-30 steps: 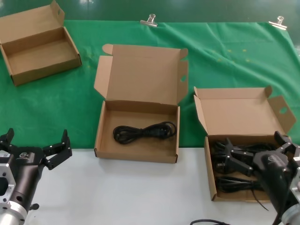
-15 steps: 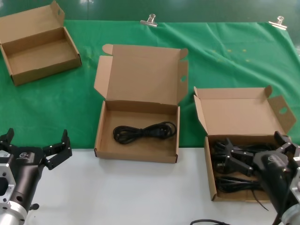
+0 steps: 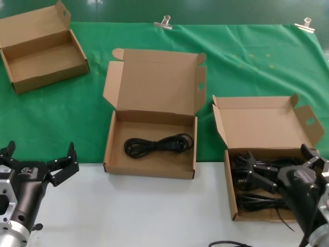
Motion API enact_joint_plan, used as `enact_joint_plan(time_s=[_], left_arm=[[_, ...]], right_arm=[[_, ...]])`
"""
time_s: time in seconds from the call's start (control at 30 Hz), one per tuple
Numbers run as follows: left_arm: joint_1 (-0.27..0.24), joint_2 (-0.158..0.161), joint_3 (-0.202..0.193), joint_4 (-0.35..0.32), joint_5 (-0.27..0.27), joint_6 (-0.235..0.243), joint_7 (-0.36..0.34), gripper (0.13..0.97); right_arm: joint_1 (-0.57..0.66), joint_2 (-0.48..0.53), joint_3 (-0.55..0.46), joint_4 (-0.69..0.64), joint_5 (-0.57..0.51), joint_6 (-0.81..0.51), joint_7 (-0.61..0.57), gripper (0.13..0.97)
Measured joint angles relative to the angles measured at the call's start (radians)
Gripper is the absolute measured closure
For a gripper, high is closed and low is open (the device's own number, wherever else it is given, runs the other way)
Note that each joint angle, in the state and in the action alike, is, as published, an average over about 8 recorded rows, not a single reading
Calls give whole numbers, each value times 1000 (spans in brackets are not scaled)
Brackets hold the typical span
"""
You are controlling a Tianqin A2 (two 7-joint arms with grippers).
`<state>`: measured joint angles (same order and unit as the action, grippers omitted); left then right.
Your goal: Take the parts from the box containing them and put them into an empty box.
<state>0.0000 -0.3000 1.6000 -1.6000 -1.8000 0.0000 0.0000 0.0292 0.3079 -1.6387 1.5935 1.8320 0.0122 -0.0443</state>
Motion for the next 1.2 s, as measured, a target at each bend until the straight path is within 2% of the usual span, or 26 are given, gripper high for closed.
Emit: enact_joint_plan(time_s=[1.2], left_arm=[[0, 0, 0, 0, 0, 0, 0, 132]], right_arm=[[0, 0, 0, 0, 0, 0, 0, 129]])
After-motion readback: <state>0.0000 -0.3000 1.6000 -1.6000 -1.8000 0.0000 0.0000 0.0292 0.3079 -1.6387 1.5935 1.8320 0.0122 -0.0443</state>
